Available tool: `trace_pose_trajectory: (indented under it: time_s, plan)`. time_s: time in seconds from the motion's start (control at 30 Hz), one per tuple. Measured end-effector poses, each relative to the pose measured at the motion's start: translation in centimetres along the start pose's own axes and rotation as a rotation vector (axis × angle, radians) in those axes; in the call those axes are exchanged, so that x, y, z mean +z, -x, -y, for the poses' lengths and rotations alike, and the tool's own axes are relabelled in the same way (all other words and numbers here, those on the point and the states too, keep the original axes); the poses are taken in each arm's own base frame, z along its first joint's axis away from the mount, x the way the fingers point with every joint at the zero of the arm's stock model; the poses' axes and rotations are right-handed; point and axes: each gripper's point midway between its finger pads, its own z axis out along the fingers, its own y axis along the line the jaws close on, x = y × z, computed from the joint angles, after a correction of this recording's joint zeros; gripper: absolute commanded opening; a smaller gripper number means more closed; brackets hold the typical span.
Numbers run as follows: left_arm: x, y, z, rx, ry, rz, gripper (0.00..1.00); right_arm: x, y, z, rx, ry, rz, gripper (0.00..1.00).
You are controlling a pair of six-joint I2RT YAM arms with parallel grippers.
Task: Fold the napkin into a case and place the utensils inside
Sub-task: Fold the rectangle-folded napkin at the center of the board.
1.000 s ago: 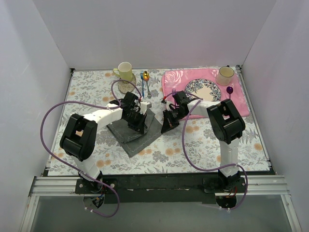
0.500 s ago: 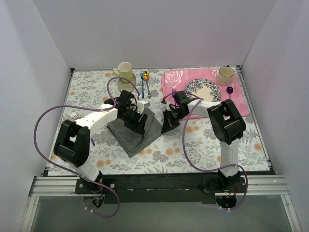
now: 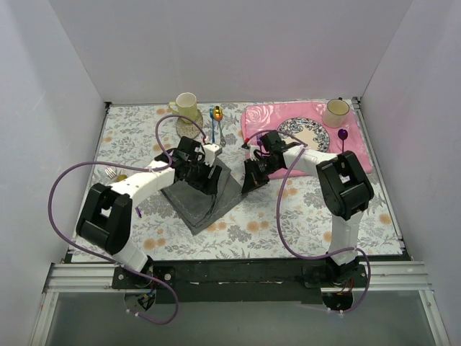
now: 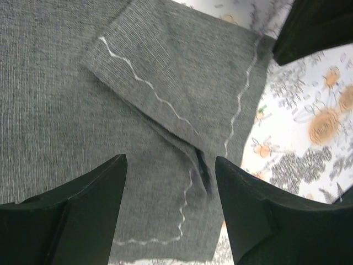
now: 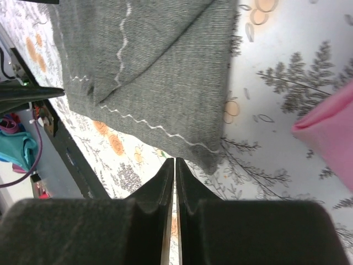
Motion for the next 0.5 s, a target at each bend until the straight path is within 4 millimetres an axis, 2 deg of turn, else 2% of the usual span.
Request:
trace_pose_trajectory:
  time_s: [0.17, 0.4, 0.5]
  plan:
    - [2.1, 0.2, -0.5, -0.067, 0.008, 0.001, 0.7, -0.2, 0.2, 0.9, 0.009, -0.029, 0.011, 0.1]
    - [4.1, 0.5, -0.2, -0.162, -0.026, -0.01, 0.64, 0.8, -0.4, 2.4, 0.044, -0.049, -0.014, 0.09]
    - [4.5, 0.5, 0.2, -0.191, -0.056, -0.018, 0.63, 1.0, -0.5, 2.5, 0.052, -0.047, -0.018, 0.07]
